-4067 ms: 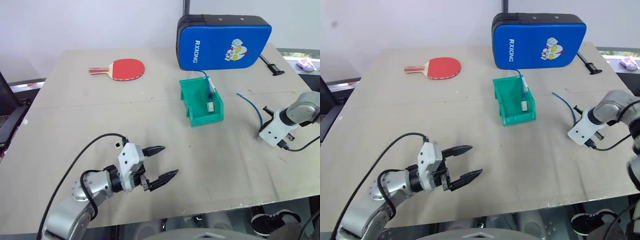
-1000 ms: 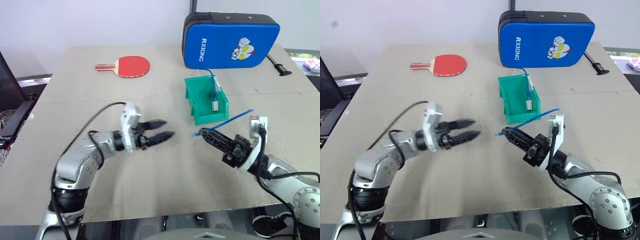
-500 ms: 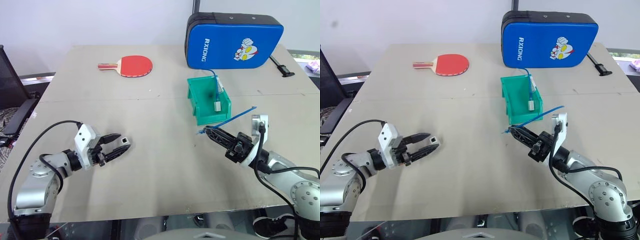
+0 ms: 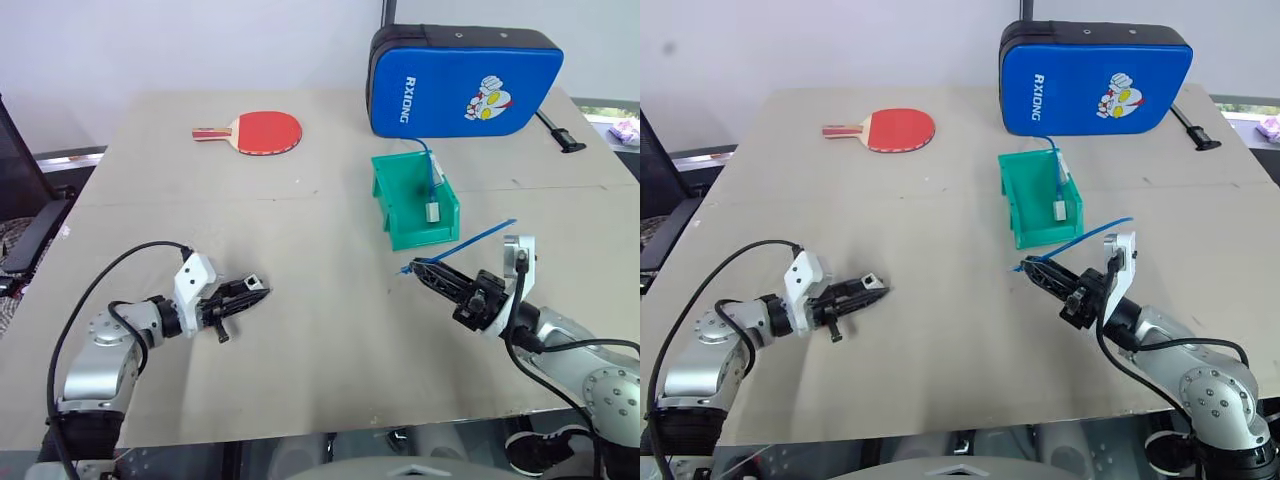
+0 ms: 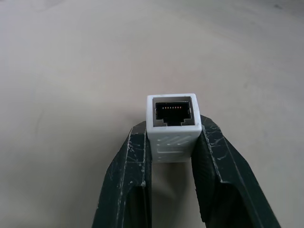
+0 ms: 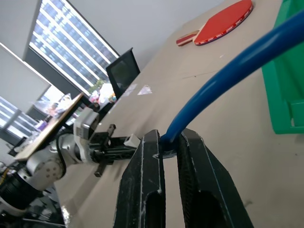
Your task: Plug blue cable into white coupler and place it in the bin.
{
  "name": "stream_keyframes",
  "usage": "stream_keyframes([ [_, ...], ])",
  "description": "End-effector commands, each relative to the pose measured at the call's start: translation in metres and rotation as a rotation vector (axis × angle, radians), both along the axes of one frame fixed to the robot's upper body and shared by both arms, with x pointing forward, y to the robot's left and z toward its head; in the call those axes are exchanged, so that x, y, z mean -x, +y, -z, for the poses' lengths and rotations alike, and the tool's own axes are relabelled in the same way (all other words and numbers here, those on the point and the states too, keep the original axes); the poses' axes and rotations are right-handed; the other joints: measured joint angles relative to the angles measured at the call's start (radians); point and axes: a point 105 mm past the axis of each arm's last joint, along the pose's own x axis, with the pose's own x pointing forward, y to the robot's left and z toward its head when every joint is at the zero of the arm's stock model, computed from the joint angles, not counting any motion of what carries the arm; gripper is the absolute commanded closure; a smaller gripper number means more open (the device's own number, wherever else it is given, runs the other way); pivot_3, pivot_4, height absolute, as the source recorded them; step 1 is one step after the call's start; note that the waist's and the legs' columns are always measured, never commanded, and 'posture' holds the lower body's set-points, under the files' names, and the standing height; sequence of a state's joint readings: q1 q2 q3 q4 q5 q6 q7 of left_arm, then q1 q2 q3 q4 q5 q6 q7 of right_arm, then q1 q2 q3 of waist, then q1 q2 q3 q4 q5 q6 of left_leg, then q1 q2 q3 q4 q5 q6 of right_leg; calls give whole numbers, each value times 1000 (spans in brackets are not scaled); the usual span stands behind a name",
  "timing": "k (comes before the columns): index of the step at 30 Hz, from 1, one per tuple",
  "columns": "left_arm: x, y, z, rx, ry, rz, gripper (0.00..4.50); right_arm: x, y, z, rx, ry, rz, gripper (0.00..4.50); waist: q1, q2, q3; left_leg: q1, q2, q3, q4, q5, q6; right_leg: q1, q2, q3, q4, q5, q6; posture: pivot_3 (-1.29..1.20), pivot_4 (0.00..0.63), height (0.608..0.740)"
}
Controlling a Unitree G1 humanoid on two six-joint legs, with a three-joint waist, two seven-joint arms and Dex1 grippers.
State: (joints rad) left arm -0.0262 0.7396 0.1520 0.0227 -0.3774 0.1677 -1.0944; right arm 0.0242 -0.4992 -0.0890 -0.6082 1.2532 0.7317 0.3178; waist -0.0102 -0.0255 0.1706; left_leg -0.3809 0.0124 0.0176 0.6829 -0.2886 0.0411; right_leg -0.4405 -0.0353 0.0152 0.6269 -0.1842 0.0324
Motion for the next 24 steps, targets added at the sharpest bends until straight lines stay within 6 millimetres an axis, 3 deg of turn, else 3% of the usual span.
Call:
stream_keyframes([
  [1, 1, -30, -18, 22, -24, 144, 3956, 3, -2, -21, 49, -147, 0, 4500, 0, 0, 0, 0, 0, 0, 0, 0, 0, 0, 0, 0, 0, 0, 0, 0, 150, 740],
  [7, -4, -110, -36, 56, -36, 425, 3956, 0, 7, -26, 288, -312, -77, 4500, 7, 0, 0, 0, -1, 1, 1, 0, 0, 0, 0, 1, 0, 0, 1, 0, 150, 740],
  [12, -22, -163, -40, 25, -42, 554, 3956, -6, 12, -13, 480, -392, -164, 4500, 6, -3, -2, 0, -5, 0, 3, 0, 0, 1, 2, 2, 0, 3, 5, 0, 150, 740],
  [17, -34, -191, -18, -103, -37, 632, 3956, -23, 12, -1, 597, -427, -208, 4500, -2, -3, -2, 0, -5, 1, 3, 0, 1, 1, 4, 3, -1, 3, 5, 0, 150, 740],
  [24, -34, -194, -2, -173, -27, 684, 3956, -33, 15, 6, 654, -450, -254, 4500, 0, -3, -2, -1, -4, -1, 3, 0, 1, 0, 4, 2, -1, 3, 5, 0, 150, 740],
])
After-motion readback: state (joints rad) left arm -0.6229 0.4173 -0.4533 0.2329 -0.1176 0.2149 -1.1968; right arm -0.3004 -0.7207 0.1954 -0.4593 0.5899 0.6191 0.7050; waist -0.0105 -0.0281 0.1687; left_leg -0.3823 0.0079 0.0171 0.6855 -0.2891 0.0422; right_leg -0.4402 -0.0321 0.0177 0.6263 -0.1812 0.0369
